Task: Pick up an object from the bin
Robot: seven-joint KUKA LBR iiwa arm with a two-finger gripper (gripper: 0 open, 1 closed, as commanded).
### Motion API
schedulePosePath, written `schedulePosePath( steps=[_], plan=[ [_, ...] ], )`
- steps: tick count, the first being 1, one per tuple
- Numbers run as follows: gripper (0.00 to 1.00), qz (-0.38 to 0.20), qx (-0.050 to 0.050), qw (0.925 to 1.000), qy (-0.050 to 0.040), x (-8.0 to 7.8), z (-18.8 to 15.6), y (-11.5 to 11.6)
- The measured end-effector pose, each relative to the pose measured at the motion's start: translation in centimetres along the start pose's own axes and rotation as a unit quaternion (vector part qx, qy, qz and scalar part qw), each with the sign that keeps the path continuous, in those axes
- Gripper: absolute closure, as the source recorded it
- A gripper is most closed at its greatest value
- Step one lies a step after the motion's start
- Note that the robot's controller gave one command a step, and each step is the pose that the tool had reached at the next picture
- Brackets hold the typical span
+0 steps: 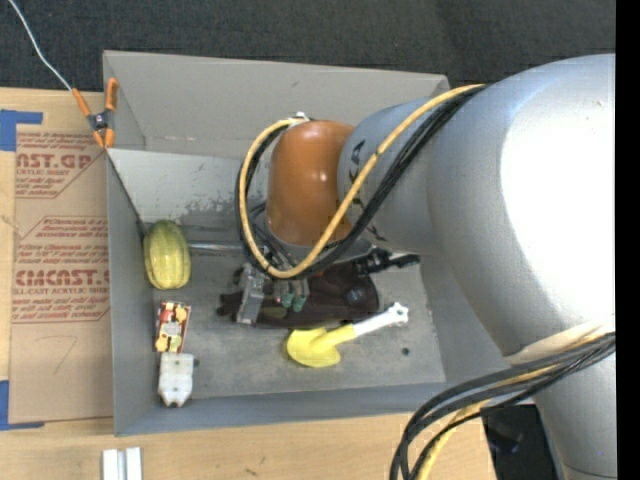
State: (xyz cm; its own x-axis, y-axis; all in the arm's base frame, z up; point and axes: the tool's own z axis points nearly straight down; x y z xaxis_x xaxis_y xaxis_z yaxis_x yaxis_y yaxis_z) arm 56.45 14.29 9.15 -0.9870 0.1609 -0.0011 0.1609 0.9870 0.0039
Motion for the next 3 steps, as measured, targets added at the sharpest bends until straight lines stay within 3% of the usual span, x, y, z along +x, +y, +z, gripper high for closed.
schedulePosePath(
  steps=[3],
  plan=[
    [1.0, 0.0, 0.0, 1.0, 0.0, 0.0, 0.0, 0.0]
  ],
)
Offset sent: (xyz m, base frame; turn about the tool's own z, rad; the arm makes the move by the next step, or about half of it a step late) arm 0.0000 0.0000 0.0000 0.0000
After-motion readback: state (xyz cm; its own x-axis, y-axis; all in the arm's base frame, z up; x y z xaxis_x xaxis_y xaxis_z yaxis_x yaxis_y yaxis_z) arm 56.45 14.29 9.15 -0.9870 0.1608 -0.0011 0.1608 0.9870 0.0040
